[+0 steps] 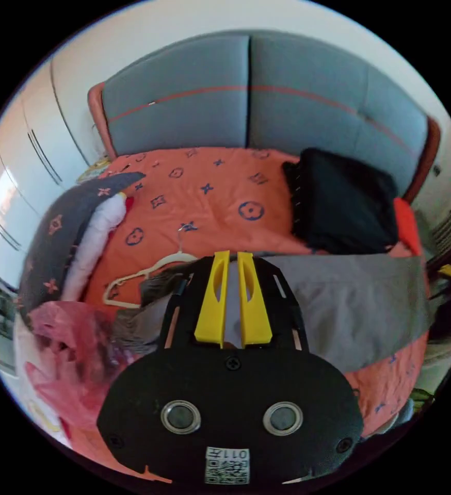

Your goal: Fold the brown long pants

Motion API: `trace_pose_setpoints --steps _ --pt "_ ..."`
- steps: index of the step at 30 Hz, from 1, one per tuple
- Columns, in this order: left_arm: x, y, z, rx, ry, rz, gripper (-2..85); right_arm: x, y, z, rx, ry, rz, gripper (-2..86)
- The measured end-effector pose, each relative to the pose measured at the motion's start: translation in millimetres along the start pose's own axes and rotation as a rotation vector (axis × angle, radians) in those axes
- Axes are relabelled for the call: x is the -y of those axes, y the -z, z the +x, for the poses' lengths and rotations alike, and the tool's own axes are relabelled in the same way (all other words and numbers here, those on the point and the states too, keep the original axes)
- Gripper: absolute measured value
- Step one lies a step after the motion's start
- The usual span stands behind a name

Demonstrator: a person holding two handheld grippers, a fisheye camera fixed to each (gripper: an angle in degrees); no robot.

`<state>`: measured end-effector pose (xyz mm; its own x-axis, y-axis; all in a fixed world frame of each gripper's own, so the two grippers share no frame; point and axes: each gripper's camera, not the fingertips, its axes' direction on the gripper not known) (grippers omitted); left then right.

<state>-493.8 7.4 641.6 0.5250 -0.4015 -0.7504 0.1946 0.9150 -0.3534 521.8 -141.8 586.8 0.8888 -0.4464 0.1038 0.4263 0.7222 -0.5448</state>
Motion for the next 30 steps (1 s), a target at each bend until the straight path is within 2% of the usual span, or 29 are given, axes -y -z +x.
trace_pose_setpoints --steps 1,4,8,10,15,17,19,23,25,30 --pt "-13.8 13.5 -12.4 -0.169 0.007 0.057 1.6 -21.9 -1.3 15.8 0.132 -0.024 0.036 8.1" --pt "-60.7 37.1 -21.3 -0.505 0.041 0.132 2.1 -82.2 -8.8 45.8 0.35 -0.1 0.115 9.7" --pt "-131.8 42.1 -14.8 -0.685 0.17 0.144 5.4 -143.9 -34.8 72.6 0.471 -0.22 0.13 11.7" --pt "-177.3 27.3 -20.2 -0.789 0.34 0.153 10.4 -169.0 -54.3 93.1 0.562 -0.317 0.141 12.6" --pt "-230.0 -26.6 -43.6 -1.079 0.645 0.012 17.5 -178.4 -86.6 137.9 0.758 -0.479 0.185 13.3" --pt "-222.8 -31.9 -55.5 -1.079 0.615 -0.016 18.4 -171.0 -96.9 149.8 0.782 -0.495 0.188 13.2" --pt "-218.9 -36.6 -74.8 -0.913 0.611 -0.051 19.5 -157.7 -111.4 163.0 0.834 -0.523 0.176 12.4" --pt "-221.0 -53.3 -103.0 -0.953 0.736 0.032 20.5 -138.1 -133.3 172.5 0.881 -0.55 0.104 7.7" --pt "-216.3 -61.5 -121.5 -0.949 0.775 0.102 20.4 -134.2 -127.6 176.5 0.832 -0.514 0.13 4.0" --pt "-212.2 -65.6 -145.6 -0.965 0.811 0.194 20.5 -137.4 -103.4 176.1 0.698 -0.402 0.138 2.2"
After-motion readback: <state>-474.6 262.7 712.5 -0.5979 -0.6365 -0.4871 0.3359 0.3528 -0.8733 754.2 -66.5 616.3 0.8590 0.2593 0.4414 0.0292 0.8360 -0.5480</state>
